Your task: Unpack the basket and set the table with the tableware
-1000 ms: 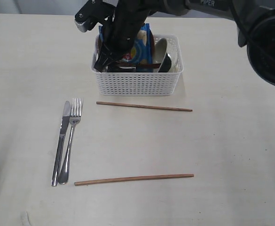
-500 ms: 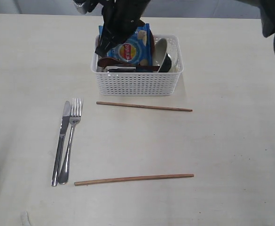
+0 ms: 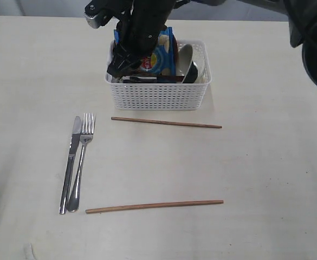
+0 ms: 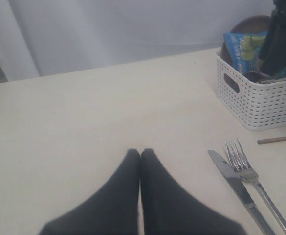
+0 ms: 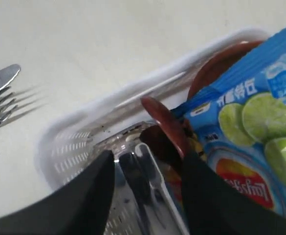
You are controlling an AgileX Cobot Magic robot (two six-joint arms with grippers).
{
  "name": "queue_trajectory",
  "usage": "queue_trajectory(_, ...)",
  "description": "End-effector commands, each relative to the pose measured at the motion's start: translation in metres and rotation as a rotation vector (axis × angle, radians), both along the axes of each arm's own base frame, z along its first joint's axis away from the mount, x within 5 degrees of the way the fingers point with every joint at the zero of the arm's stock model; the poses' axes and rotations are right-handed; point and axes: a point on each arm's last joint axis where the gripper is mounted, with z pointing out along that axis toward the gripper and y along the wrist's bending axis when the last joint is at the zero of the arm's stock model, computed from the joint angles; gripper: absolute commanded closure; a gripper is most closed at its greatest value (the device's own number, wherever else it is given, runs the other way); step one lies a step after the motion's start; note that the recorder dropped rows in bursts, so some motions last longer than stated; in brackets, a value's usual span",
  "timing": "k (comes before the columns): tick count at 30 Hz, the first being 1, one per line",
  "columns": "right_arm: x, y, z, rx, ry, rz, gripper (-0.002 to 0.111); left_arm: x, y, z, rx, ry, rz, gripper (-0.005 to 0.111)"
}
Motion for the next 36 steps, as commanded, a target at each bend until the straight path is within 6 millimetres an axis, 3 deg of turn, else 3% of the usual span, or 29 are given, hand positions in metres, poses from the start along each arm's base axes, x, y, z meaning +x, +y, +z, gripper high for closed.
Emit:
queue_trajectory(1, 0.005, 0.0, -0.015, -0.009, 0.006, -0.009, 0.064, 0.0, 0.0, 0.0, -0.003, -0.005, 0.002, 0.107)
queue_trajectory(9, 0.009, 0.002, -0.032, -0.015, 0.016, -0.016, 0.068, 0.0, 0.0, 0.0, -0.003, -0.005, 0.002, 0.107)
queue_trajectory(15, 0.009, 0.002, -0.037, -0.027, 0.017, -0.01, 0.106, 0.0, 0.0, 0.0, -0.003, -0.005, 0.002, 0.107)
queue_trajectory(16, 0.01, 0.002, -0.037, -0.029, 0.016, -0.01, 0.108, 0.0, 0.0, 0.0, -0.003, -0.005, 0.002, 0.107)
queue_trajectory(22, 0.01, 0.0, -0.028, -0.041, -0.012, -0.002, 0.109, 0.0, 0.0, 0.0, -0.003, -0.005, 0.002, 0.107)
queue_trajectory(36, 0.004, -0.011, 0.022, -0.048, -0.106, -0.021, 0.109, 0.0, 0.0, 0.0, -0.003, -0.005, 0.002, 0.107)
